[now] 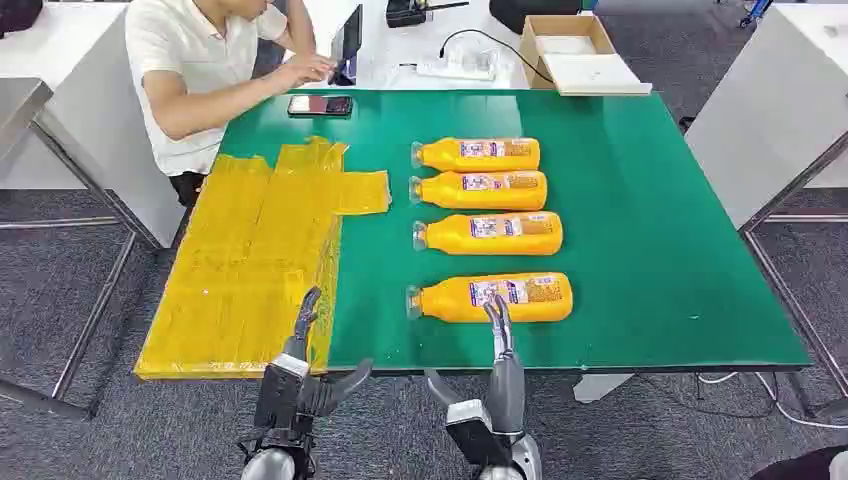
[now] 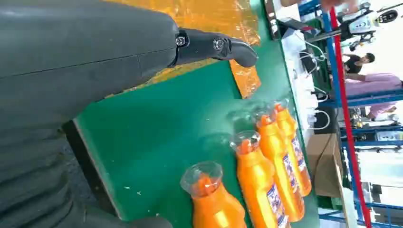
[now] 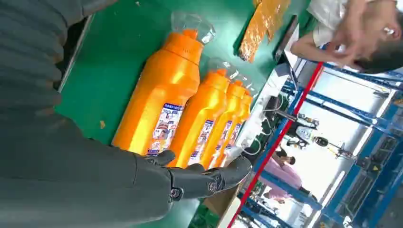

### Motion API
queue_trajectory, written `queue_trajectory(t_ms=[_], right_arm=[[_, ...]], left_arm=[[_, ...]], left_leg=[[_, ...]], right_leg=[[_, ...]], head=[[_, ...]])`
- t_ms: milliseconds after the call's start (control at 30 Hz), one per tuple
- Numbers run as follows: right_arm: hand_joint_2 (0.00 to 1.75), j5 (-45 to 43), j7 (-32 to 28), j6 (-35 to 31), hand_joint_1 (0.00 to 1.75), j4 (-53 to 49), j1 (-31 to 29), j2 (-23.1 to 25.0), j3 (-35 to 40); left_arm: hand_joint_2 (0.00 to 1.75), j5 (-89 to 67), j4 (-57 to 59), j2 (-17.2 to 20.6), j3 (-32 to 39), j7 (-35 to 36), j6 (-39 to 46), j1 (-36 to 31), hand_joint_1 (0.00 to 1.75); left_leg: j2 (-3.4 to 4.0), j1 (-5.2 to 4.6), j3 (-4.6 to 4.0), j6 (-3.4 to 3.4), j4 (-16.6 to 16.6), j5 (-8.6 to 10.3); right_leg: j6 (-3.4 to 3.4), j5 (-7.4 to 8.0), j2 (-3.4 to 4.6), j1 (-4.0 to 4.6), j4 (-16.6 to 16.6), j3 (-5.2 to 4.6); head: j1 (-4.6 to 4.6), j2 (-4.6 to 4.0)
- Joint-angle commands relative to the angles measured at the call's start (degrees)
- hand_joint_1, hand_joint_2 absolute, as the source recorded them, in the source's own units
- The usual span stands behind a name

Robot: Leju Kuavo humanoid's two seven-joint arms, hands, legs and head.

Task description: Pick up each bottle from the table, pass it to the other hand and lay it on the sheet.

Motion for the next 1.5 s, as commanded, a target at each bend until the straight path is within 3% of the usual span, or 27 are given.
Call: queue_trajectory(t_ms=[33, 400, 500, 667, 767, 1000, 1200, 1300, 1500], right_arm=[[1.75, -0.4, 0.0, 0.1, 0.0, -0.1, -0.3, 0.3, -2.3], [1.75, 0.2, -0.3, 0.4, 0.0, 0.4, 0.6, 0.3, -1.6], [1.75, 8.4, -0.3, -4.9, 0.0, -0.3, -0.2, -1.2, -1.3], [1.75, 30.9, 9.0, -4.9, 0.0, -0.8, -3.1, -3.6, -7.4], [1.75, 41.4, 9.8, -4.9, 0.0, 0.9, -4.2, -2.2, -13.5], [1.75, 43.0, 9.7, -4.9, 0.0, 2.2, -5.1, -1.8, -15.4], [1.75, 52.2, 13.7, -4.9, 0.0, 1.9, -7.0, -1.7, -19.6], [1.75, 56.7, 19.7, -4.9, 0.0, 5.3, -9.4, -3.2, -20.2], [1.75, 56.6, 20.5, -4.9, 0.0, 6.1, -10.0, -3.8, -20.0]], left_arm=[[1.75, -0.6, 0.0, 1.9, -1.7, 0.8, -0.7, -0.8, 0.0], [1.75, -0.8, -1.5, 1.9, -2.1, 0.9, -1.3, 0.5, 0.0], [1.75, -0.6, -1.7, 1.8, -2.4, 0.7, -1.8, 0.3, 0.0], [1.75, -0.4, -0.3, 1.5, -2.3, 0.8, -3.1, -0.4, 0.0], [1.75, -0.7, -1.1, 1.5, -1.8, 0.9, -3.6, 0.0, 0.0], [1.75, -0.7, -1.1, 1.4, -1.3, 1.0, -3.7, 0.0, 0.0], [1.75, -1.0, -0.3, 1.0, -0.6, 1.0, -4.0, 0.0, 0.0], [1.75, -1.5, -0.6, 0.9, -0.3, 1.1, -4.2, 0.1, 0.0], [1.75, -1.6, -0.7, 0.8, -0.2, 1.2, -4.3, 0.2, 0.0]], left_leg=[[0.01, 0.05, 0.16, -0.11, 0.0, -0.05], [0.04, 0.05, 0.19, -0.11, -0.1, -0.07], [0.06, 0.06, 0.19, -0.1, -0.1, -0.06], [0.0, 0.0, 0.06, -0.06, 0.0, 0.0], [0.01, -0.01, 0.08, -0.03, 0.0, 0.01], [0.05, 0.05, 0.16, -0.1, 0.0, -0.04], [0.08, 0.03, 0.2, -0.1, 0.0, -0.05], [0.06, -0.01, 0.07, -0.04, 0.0, 0.0], [0.04, 0.01, 0.12, -0.05, 0.0, -0.01]], right_leg=[[-0.12, -0.07, -0.09, 0.07, 0.0, 0.17], [-0.12, -0.07, -0.06, 0.07, 0.0, 0.2], [-0.12, -0.06, -0.04, 0.07, -0.1, 0.19], [-0.07, -0.01, -0.08, 0.01, 0.0, 0.07], [-0.05, 0.0, -0.05, 0.0, 0.0, 0.08], [-0.11, -0.03, -0.04, 0.07, -0.1, 0.2], [-0.11, -0.03, -0.03, 0.05, -0.1, 0.21], [-0.05, 0.02, 0.01, 0.0, 0.0, 0.08], [-0.06, 0.0, -0.02, 0.03, -0.1, 0.16]], head=[[-0.02, 0.0], [0.0, -0.02], [0.0, 0.0], [0.0, 0.0], [0.0, 0.0], [-0.02, -0.02], [-0.02, 0.0], [0.0, -0.02], [0.0, 0.0]])
